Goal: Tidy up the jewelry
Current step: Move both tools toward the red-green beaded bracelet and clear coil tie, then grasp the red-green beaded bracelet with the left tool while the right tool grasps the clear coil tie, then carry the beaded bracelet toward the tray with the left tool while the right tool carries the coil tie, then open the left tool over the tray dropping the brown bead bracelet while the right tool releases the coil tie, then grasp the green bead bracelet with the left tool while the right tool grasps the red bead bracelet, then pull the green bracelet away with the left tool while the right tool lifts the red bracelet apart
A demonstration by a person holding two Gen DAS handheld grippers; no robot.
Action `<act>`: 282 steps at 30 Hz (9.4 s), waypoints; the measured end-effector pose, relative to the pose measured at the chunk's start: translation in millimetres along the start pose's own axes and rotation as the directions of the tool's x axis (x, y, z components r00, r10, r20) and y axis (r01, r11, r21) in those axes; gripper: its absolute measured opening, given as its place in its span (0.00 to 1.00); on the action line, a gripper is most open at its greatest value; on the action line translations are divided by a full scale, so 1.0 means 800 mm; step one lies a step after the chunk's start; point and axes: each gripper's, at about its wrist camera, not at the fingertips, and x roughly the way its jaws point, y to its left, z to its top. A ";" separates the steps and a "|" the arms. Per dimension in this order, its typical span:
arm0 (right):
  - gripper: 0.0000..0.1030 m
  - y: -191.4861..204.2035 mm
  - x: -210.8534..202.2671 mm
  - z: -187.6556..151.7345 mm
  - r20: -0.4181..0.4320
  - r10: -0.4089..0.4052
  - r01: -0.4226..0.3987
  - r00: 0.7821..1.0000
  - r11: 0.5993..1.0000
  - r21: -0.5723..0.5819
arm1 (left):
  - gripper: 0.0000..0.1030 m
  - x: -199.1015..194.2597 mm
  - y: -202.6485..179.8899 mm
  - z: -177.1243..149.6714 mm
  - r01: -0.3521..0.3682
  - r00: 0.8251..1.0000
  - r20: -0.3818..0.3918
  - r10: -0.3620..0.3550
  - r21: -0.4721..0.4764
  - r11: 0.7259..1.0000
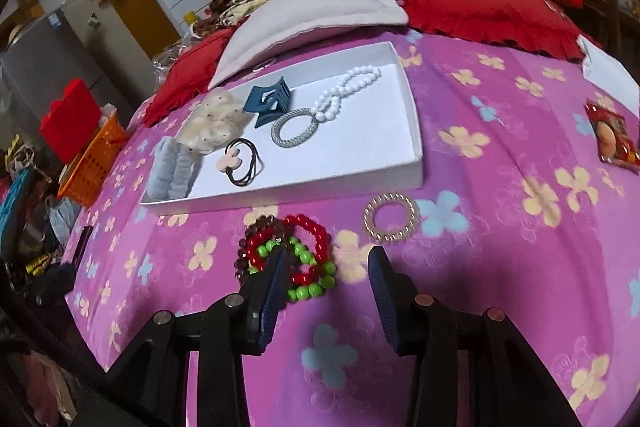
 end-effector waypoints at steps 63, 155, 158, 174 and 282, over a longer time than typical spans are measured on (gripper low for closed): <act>0.26 -0.083 0.025 0.025 0.018 0.023 -0.024 1.000 0.998 0.050 | 0.07 0.047 -0.089 0.072 0.114 0.994 -0.020 -0.112 0.158 0.981; 0.32 0.013 0.020 0.007 0.031 0.203 -0.203 0.979 0.979 -0.019 | 0.43 0.044 -0.032 0.063 -0.051 0.998 -0.016 0.055 0.172 0.984; 0.27 0.033 0.048 -0.014 -0.028 0.105 -0.107 0.994 0.990 -0.093 | 0.43 0.040 -0.023 0.034 -0.058 0.998 -0.030 0.063 0.155 0.986; 0.08 -0.014 0.040 0.011 0.026 -0.170 0.172 0.985 0.982 -0.081 | 0.43 0.063 -0.020 0.003 -0.018 0.993 -0.113 0.028 0.089 0.996; 0.08 -0.031 -0.021 0.035 0.186 0.157 -0.164 0.970 0.986 0.026 | 0.00 0.189 -0.157 0.003 0.185 0.962 -0.254 -0.101 0.333 0.925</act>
